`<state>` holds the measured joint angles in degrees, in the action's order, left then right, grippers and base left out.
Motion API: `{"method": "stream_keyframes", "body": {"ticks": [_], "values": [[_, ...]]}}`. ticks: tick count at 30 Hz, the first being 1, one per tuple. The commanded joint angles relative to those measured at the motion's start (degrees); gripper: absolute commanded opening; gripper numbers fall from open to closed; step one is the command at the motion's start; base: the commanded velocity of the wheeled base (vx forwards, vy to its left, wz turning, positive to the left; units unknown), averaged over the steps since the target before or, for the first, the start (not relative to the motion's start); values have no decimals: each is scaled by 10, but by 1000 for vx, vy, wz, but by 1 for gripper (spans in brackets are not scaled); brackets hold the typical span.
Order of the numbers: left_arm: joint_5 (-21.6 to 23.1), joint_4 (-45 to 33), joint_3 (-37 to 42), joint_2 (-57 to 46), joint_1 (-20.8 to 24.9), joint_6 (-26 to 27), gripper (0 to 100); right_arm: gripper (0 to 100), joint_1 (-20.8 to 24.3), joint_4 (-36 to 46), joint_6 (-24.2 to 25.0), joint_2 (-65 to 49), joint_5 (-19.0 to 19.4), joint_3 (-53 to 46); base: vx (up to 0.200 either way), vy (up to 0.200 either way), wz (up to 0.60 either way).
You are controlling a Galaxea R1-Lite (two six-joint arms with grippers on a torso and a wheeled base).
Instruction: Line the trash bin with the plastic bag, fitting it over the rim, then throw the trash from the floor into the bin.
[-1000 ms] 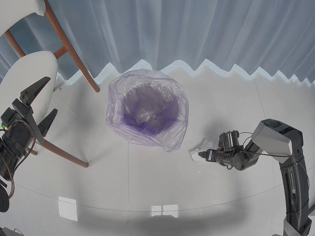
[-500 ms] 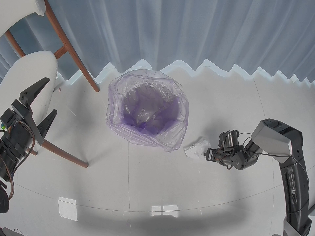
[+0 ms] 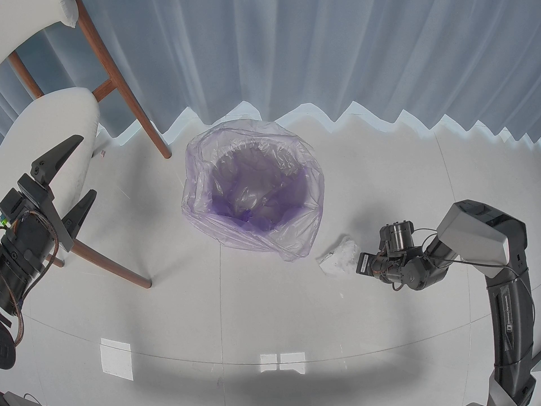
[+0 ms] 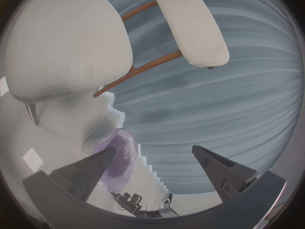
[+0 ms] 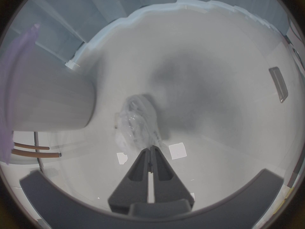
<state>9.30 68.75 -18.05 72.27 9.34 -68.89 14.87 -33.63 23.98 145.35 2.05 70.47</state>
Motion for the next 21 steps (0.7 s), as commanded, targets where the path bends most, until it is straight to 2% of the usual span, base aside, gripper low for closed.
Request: {"method": "stream_keyframes", "body": {"ticks": [1, 2, 3, 6, 10, 17, 21], "values": [[1, 9, 2, 1, 1, 0, 100, 0, 2, 17, -3, -98, 1, -35, 0, 0, 0], [1, 9, 2, 1, 1, -1, 100, 0, 2, 30, -7, -103, 1, -31, 0, 0, 0], [1, 9, 2, 1, 2, -1, 100, 100, 2, 50, -13, -105, 1, -22, 0, 0, 0], [1, 9, 2, 2, 2, -1, 100, 100, 5, 80, -18, -97, 1, 0, 0, 0, 0], [1, 9, 1, 2, 2, -1, 100, 100, 9, 79, -21, -69, -2, 13, 0, 0, 0], [1, 9, 7, -1, 1, -1, 100, 100, -1, 82, -95, -16, -5, 58, 0, 0, 0], [1, 9, 7, -3, 2, -1, 100, 100, -7, 86, -98, -3, -8, 79, 0, 0, 0]]}}
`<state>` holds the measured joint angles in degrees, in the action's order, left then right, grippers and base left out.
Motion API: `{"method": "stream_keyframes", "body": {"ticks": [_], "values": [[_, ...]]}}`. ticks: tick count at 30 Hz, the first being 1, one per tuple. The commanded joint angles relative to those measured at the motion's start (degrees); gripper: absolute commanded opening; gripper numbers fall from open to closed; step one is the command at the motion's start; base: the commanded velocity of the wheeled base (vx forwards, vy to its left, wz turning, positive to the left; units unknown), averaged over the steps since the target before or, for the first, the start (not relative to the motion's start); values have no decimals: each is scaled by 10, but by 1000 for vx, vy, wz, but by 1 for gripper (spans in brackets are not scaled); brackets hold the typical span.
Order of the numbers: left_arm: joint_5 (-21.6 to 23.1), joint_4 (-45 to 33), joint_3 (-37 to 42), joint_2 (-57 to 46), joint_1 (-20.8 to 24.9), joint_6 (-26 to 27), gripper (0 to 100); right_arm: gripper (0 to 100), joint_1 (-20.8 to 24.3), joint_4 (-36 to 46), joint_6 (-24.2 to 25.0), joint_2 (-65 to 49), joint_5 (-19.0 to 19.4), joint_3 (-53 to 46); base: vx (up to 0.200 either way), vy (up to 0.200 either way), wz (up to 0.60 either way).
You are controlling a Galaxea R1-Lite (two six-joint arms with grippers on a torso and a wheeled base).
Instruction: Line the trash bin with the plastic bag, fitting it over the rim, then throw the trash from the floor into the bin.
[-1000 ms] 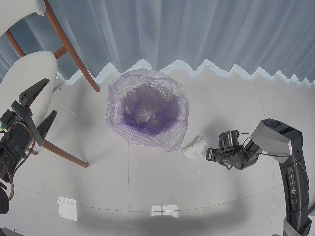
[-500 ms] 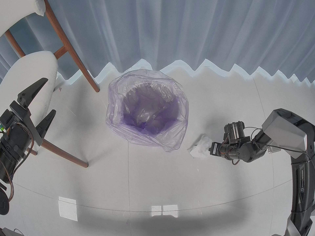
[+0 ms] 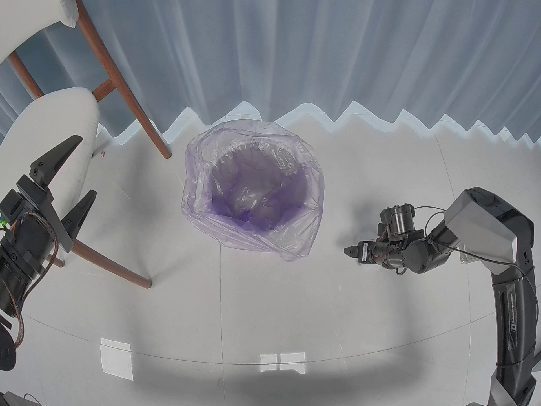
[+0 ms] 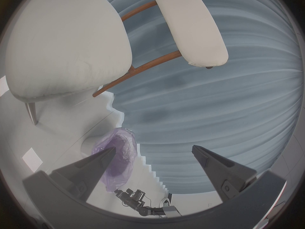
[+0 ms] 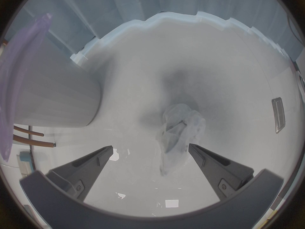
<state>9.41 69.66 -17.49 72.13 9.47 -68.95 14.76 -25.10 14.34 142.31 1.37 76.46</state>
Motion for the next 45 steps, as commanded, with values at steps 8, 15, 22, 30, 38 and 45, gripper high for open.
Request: {"method": "stream_keyframes", "body": {"ticks": [8, 15, 22, 30, 38, 45], "values": [[0, 0, 1, -1, 0, 0, 100, 100, -33, 1, -5, 62, -17, 60, 0, 0, 0], [0, 0, 2, 0, -1, 0, 100, 0, -46, 9, -4, 67, -24, 79, 0, 0, 0], [0, 0, 2, -1, -2, 0, 100, 0, -41, 8, 6, 21, -23, 45, 0, 0, 0], [0, 0, -5, -1, -16, 0, 100, 0, 33, -7, 121, -156, -22, -24, 0, 0, 0], [0, 1, -21, 2, -19, 0, 100, 0, 98, -81, 112, -313, -33, -90, 0, 0, 0], [1, 1, -32, 4, -19, 0, 100, 0, 161, -191, 77, -321, -32, -83, 0, 0, 0]]}}
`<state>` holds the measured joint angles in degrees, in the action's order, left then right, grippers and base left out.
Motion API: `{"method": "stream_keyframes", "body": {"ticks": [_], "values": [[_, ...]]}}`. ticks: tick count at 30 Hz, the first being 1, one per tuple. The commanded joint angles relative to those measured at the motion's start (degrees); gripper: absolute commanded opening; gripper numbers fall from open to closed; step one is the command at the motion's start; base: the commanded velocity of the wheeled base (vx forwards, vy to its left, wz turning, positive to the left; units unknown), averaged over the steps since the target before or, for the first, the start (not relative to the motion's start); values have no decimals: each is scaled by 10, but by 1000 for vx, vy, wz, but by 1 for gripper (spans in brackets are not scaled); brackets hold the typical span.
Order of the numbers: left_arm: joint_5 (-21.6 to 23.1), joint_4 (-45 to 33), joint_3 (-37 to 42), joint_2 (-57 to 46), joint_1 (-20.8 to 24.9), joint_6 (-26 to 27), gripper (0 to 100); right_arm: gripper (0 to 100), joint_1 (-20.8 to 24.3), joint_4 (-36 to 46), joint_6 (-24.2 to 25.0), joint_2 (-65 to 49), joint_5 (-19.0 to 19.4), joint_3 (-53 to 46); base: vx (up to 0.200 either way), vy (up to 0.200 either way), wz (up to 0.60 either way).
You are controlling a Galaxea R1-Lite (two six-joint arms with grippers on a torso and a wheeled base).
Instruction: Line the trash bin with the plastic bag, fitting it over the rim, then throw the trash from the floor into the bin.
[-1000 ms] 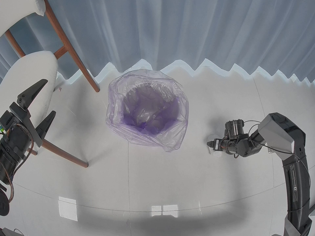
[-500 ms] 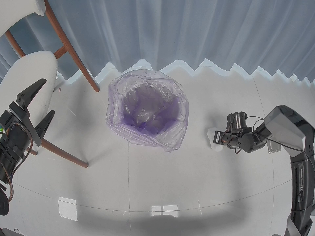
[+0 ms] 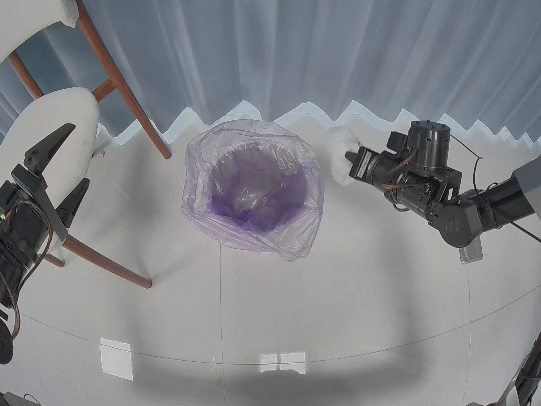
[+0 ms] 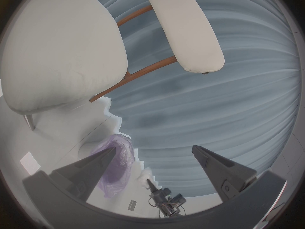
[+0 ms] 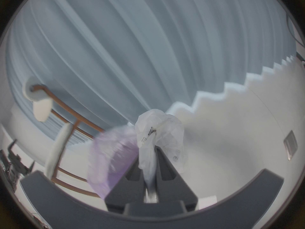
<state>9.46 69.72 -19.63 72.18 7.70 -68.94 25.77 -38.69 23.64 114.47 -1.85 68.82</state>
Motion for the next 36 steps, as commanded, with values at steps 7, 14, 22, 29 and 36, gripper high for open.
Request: {"method": "stream_keyframes", "body": {"ticks": [7, 14, 22, 29, 36], "values": [[-1, 1, -16, 6, -17, -1, 100, 0, 96, -74, -35, -2, 7, 26, 0, 0, 0], [-1, 1, -18, 9, -19, -1, 100, 0, 111, -87, -37, 70, 8, 121, 0, 0, 0], [-1, 1, -30, 20, -33, -2, 100, 0, 149, -126, -37, 121, 7, 123, 0, 0, 0], [-1, 1, -26, 20, -34, -3, 100, 0, 150, -141, -35, 155, 7, 125, 0, 0, 0], [-1, 1, -30, 22, -43, -3, 100, 0, 144, -143, -35, 181, 8, 134, 0, 0, 0]]}}
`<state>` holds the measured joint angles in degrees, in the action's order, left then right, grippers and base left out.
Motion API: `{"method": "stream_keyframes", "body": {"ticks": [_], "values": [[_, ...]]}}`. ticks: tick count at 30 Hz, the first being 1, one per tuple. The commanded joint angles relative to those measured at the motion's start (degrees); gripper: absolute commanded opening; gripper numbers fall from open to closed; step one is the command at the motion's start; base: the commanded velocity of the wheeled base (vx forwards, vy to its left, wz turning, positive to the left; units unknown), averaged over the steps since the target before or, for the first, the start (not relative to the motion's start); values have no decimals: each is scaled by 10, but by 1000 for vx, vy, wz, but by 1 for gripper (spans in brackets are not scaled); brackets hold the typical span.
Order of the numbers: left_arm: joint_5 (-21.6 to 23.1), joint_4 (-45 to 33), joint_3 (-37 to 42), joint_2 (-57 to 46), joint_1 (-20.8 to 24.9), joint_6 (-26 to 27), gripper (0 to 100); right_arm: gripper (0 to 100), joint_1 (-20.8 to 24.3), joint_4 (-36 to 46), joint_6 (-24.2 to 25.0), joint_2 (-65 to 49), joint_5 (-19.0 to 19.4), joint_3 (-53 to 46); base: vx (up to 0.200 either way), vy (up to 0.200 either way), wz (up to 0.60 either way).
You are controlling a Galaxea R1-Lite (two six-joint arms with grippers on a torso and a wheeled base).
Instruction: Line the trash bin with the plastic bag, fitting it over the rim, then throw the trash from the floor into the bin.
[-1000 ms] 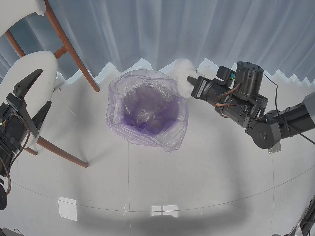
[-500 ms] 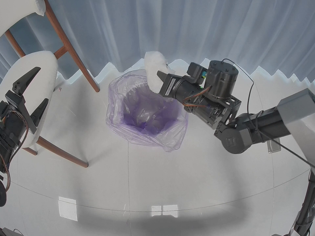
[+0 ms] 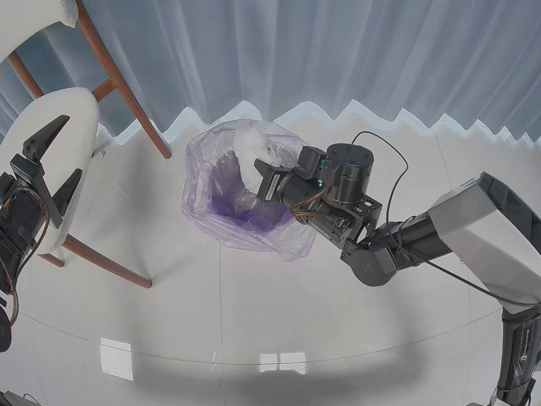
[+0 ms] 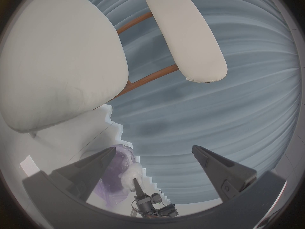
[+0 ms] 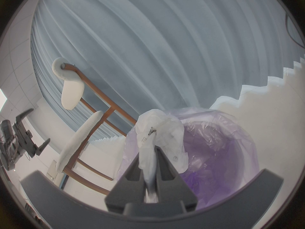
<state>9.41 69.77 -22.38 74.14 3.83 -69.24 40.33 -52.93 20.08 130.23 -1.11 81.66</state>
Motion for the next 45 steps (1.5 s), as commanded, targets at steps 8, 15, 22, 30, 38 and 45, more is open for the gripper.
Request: {"method": "stream_keyframes", "body": {"ticks": [8, 15, 22, 30, 38, 45], "values": [[0, 0, -3, 7, -4, 0, 100, 0, -4, -8, 0, 42, 0, 6, 0, 0, 0], [0, 0, -4, 11, -4, 1, 100, 100, -9, -9, 0, 48, 1, 9, 0, 0, 0], [0, 0, -11, 19, -4, 1, 100, 100, -9, -10, 5, 49, 0, 21, 0, 0, 0], [0, 0, -11, 18, -6, 2, 100, 100, -9, -11, 5, 42, -2, 26, 0, 0, 0], [0, 0, 1, 2, -5, 45, 100, 100, -23, -7, 5, -50, -12, -19, 0, 0, 0], [-1, -2, 27, -45, -8, 169, 100, 100, -97, 2, -1, -227, -20, -187, 0, 0, 0]]}}
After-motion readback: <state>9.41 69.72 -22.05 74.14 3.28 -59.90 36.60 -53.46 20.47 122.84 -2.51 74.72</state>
